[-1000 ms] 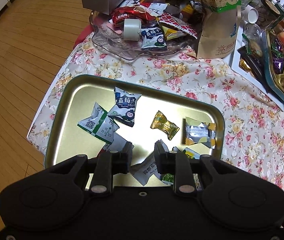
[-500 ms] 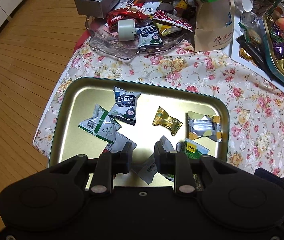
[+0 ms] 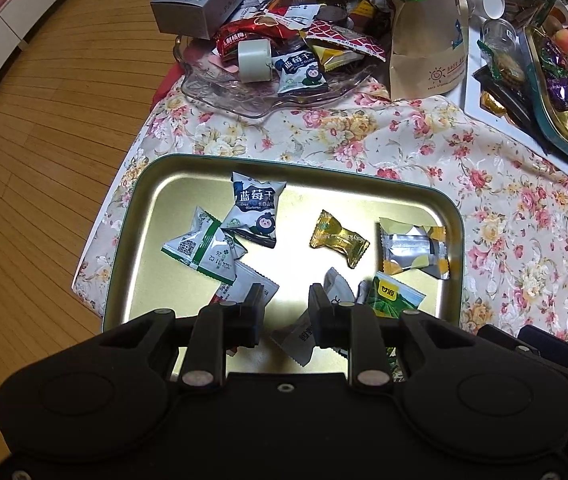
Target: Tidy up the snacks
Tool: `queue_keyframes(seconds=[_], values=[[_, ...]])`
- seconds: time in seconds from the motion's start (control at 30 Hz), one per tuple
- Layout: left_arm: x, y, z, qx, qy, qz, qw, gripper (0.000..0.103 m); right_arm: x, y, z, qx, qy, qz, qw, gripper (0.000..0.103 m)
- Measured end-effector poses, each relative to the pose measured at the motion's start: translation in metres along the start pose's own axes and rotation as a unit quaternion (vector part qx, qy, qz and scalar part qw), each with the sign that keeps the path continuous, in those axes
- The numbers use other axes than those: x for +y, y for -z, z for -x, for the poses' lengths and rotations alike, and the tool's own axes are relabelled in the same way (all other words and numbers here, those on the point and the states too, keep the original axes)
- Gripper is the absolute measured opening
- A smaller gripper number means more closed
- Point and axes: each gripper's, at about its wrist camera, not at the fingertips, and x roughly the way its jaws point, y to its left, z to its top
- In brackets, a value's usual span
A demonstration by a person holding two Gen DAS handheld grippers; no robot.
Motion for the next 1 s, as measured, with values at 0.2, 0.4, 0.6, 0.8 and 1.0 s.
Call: queue_keyframes(seconds=[0.2,0.4,0.6,0.8,1.0], values=[[-0.007,0.003,-0.004,0.013,-0.001,-0.017,0.9998,0.034,-0.002,-0.001,-0.007,0.013,0.010,-0.011,1.000,0.044],[-0.015,0.009,-0.005,0.012,-0.010,-0.041,0.9991,0.034,-0.003,-0.002,-0.015,0.026,0.016,-0.022,0.999,0.044],[-0.014,0.010,-0.006,0.018,-0.005,-0.043,0.9989,0.034,-0.002,-0.002,-0.020,0.032,0.017,-0.024,0.999,0.044],[-0.010,0.009,-0.007,0.020,-0.003,-0.036,0.9992,0.034,-0.001,-0.002,-0.022,0.035,0.016,-0.023,0.999,0.044],[-0.011,0.009,-0.008,0.021,0.000,-0.036,0.9991,0.034,-0.001,-0.002,-0.023,0.036,0.016,-0.023,0.999,0.044]])
